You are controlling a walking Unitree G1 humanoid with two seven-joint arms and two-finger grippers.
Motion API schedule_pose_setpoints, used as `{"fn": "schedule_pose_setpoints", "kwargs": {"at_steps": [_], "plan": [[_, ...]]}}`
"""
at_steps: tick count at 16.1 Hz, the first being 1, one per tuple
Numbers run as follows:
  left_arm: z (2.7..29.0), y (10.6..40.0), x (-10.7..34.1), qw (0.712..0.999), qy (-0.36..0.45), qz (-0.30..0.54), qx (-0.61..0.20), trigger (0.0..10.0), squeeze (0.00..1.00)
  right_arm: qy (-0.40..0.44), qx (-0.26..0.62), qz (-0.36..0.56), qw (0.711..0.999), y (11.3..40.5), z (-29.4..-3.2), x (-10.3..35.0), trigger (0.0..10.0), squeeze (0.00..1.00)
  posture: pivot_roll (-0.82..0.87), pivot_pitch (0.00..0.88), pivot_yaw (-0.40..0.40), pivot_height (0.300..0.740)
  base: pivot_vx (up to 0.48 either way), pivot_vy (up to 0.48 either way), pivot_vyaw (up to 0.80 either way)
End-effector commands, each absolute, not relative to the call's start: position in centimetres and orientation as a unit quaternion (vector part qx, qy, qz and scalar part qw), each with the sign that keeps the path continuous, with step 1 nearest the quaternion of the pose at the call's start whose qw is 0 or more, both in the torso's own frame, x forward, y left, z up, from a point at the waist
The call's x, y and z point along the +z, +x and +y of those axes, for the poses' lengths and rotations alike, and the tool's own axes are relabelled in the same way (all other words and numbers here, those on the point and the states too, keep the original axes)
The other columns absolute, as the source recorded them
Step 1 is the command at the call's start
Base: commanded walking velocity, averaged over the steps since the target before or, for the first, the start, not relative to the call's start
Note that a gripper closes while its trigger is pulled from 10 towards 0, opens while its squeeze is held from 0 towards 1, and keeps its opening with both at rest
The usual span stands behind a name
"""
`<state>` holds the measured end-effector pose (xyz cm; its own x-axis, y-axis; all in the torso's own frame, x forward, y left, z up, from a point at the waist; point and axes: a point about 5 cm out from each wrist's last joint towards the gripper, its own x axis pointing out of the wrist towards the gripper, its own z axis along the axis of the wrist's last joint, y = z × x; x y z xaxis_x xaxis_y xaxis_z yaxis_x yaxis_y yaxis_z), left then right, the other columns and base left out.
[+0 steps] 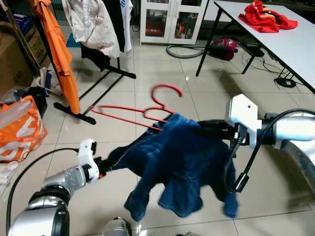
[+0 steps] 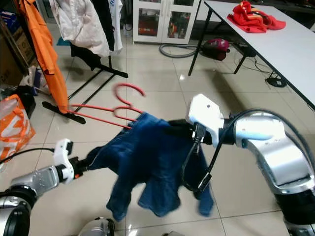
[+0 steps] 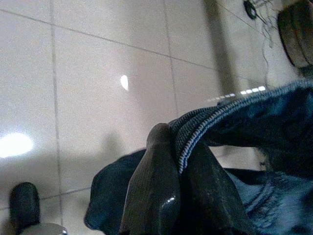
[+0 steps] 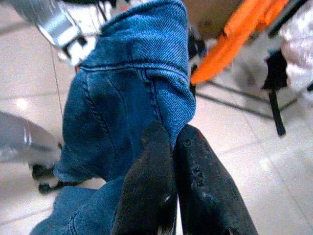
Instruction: Hang hanger
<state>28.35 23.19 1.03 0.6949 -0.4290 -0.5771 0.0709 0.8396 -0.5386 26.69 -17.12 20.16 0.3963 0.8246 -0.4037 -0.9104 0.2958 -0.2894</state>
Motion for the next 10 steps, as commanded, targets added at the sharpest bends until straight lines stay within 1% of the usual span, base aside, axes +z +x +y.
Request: {"fn": "schedule_pose_setpoints", "kwargs": {"at_steps": [1, 4, 6, 10], "plan": [[23.7, 29.1, 1.8, 0.897, -0.237, 0.352, -0.126, 0.0, 0.00, -0.272, 0.524, 0.102, 0.800, 26.9, -17.9, 19.6, 0.0, 0.00, 0.02, 0.069, -0.069, 0.740, 0.000, 0.000, 0.00], [24.4, 29.8, 2.7, 0.908, -0.228, 0.337, -0.103, 0.0, 0.00, -0.306, 0.513, 0.127, 0.792, 27.2, -18.2, 17.8, 0.0, 0.00, 0.02, 0.065, -0.070, 0.740, 0.000, 0.000, 0.00], [25.0, 30.4, 3.4, 0.917, -0.207, 0.329, -0.086, 0.0, 0.00, -0.336, 0.506, 0.138, 0.782, 27.5, -18.4, 16.5, 0.0, 0.00, 0.03, 0.062, -0.068, 0.740, 0.000, 0.000, 0.00], [25.8, 30.6, 3.7, 0.923, -0.178, 0.337, -0.054, 0.0, 0.00, -0.350, 0.510, 0.145, 0.772, 27.6, -18.4, 15.7, 0.0, 0.00, 0.03, 0.056, -0.068, 0.740, 0.000, 0.000, 0.00]]}}
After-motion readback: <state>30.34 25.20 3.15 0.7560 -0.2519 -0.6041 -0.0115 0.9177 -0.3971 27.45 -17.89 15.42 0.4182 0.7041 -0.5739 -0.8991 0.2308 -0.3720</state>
